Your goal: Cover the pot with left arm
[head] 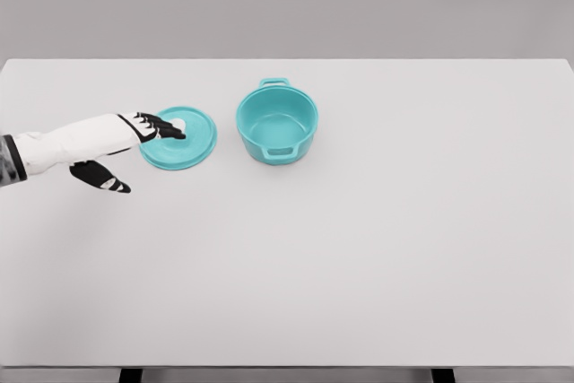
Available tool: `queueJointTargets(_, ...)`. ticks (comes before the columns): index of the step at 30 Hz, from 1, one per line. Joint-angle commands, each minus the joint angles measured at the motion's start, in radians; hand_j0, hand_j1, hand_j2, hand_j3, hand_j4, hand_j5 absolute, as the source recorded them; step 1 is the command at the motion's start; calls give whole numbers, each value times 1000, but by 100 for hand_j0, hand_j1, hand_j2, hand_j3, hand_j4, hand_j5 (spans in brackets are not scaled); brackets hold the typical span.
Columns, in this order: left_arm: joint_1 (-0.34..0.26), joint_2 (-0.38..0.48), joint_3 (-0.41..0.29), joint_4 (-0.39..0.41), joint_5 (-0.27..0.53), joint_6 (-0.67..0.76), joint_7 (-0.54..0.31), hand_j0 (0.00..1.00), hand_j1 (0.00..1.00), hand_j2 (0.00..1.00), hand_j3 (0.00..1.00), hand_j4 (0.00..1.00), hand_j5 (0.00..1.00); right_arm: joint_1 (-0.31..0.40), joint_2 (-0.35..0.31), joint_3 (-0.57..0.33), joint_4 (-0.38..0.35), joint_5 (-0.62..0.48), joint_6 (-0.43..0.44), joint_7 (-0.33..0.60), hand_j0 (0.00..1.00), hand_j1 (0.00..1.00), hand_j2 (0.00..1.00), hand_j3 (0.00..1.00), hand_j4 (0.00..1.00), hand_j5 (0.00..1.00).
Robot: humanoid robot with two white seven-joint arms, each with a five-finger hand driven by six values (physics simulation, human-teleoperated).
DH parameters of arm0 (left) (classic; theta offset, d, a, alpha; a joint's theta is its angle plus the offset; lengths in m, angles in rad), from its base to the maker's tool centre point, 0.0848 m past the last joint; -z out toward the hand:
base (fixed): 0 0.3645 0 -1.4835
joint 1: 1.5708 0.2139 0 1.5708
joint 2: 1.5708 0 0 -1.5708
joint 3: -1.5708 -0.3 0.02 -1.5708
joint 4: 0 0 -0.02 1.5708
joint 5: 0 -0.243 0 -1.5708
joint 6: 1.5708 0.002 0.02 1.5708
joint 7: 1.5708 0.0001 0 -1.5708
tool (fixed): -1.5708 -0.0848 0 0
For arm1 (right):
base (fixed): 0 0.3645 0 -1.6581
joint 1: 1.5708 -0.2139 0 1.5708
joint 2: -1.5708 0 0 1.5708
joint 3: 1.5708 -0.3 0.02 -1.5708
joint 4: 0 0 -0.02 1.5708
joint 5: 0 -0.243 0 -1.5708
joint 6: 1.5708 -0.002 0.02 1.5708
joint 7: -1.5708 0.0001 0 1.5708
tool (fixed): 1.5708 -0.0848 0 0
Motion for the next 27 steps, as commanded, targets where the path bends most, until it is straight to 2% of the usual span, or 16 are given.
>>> queueJointTargets(1, 0, 5, -1, -4, 9, 2, -2, 100, 100, 100, 100, 100, 100, 0, 0, 1, -7, 2, 0, 0, 100, 100, 100, 100, 100, 100)
queueJointTargets(3, -18, -1, 1, 27, 22, 2, -2, 100, 100, 100, 100, 100, 100, 2, 0, 0, 4, 2, -2, -1, 100, 100, 100, 100, 100, 100)
queueJointTargets(4, -70, -32, -4, 123, 19, 2, -2, 100, 100, 100, 100, 100, 100, 12, 0, 0, 10, -1, 0, 0, 100, 100, 100, 100, 100, 100)
queueJointTargets(6, -124, -113, -7, 257, 19, 2, -2, 100, 100, 100, 100, 100, 100, 18, 0, -2, 8, 1, 0, 0, 100, 100, 100, 100, 100, 100)
queueJointTargets(9, -143, -174, -49, 350, 25, 2, -2, 100, 100, 100, 100, 100, 100, 18, 0, -2, 8, -1, 0, -1, 100, 100, 100, 100, 100, 100)
queueJointTargets(10, -144, -194, -53, 372, 26, 2, -2, 100, 100, 100, 100, 100, 100, 18, 0, -3, 8, -1, 0, -1, 100, 100, 100, 100, 100, 100)
queueJointTargets(13, -147, -198, -55, 386, 143, 2, 15, 100, 100, 100, 100, 100, 100, 18, 0, -3, 8, -1, 0, -1, 100, 100, 100, 100, 100, 100)
queueJointTargets(16, -152, -211, -45, 416, 180, 2, 145, 100, 100, 100, 100, 100, 100, 18, 0, -3, 8, -1, 0, 0, 100, 100, 100, 100, 100, 100)
queueJointTargets(17, -152, -222, -42, 419, 233, 2, 162, 100, 100, 100, 100, 100, 100, 18, 0, -3, 8, 1, 0, 0, 100, 100, 100, 100, 100, 100)
queueJointTargets(18, -146, -233, -44, 419, 293, 2, 156, 100, 100, 100, 100, 100, 100, 18, 0, -3, 8, -1, 0, -1, 100, 100, 100, 100, 100, 100)
queueJointTargets(20, -149, -241, -38, 430, 322, 2, 148, 100, 100, 100, 100, 100, 100, 18, 0, -3, 8, -1, 0, 0, 100, 100, 100, 100, 100, 100)
queueJointTargets(21, -149, -245, -68, 478, 356, 2, 145, 100, 100, 100, 100, 100, 100, 18, 0, -3, 8, -1, 0, -1, 100, 100, 100, 100, 100, 100)
queueJointTargets(23, -182, -271, -179, 570, 356, 2, 90, 100, 100, 100, 100, 100, 100, 18, 0, -3, 8, 1, 0, -1, 100, 100, 100, 100, 100, 100)
queueJointTargets(24, -199, -271, -219, 579, 355, 2, 12, 100, 100, 100, 100, 100, 100, 18, 0, -3, 8, -1, 0, -1, 100, 100, 100, 100, 100, 100)
queueJointTargets(25, -206, -273, -219, 579, 355, 2, -56, 100, 100, 100, 100, 100, 100, 18, 0, -3, 8, -1, 0, -1, 100, 100, 100, 100, 100, 100)
queueJointTargets(27, -229, -273, -216, 576, 356, 2, -123, 100, 100, 100, 100, 100, 100, 18, 0, -3, 8, 1, 0, -1, 100, 100, 100, 100, 100, 100)
